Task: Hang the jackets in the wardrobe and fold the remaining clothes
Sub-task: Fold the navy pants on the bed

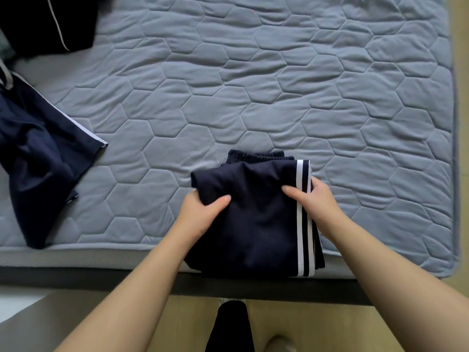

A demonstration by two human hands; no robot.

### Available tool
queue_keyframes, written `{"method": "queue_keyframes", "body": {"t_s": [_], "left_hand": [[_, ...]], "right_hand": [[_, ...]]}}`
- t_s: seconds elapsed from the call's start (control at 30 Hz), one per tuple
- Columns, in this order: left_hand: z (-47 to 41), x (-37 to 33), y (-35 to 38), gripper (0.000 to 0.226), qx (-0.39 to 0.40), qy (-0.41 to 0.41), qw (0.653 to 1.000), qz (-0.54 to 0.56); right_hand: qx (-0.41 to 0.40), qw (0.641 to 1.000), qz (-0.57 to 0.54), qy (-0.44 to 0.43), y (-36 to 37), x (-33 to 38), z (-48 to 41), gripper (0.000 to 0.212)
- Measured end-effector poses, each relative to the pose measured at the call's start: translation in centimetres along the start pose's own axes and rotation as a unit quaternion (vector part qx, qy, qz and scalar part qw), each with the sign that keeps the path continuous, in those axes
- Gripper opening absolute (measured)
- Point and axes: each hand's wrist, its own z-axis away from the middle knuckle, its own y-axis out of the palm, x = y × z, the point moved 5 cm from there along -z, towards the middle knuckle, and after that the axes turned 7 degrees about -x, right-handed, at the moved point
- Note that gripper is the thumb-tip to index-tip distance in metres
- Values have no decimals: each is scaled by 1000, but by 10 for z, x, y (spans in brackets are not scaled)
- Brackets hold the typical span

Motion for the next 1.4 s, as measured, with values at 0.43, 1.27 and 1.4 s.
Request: {"method": "queue_keyframes", "body": {"t_s": [0.43, 1.27, 1.4], "left_hand": [[-43, -25, 27, 23, 127, -13, 992, 19], [-16, 45, -14, 24, -51, -69, 996, 39], [-2, 38, -21, 19, -94, -7, 991, 100]], "right_hand": [[63, 995, 75, -34, 6, 26, -35, 21], [91, 993, 60, 39, 18, -9, -13, 41], [118, 992, 49, -10, 18, 8, -10, 25]]}}
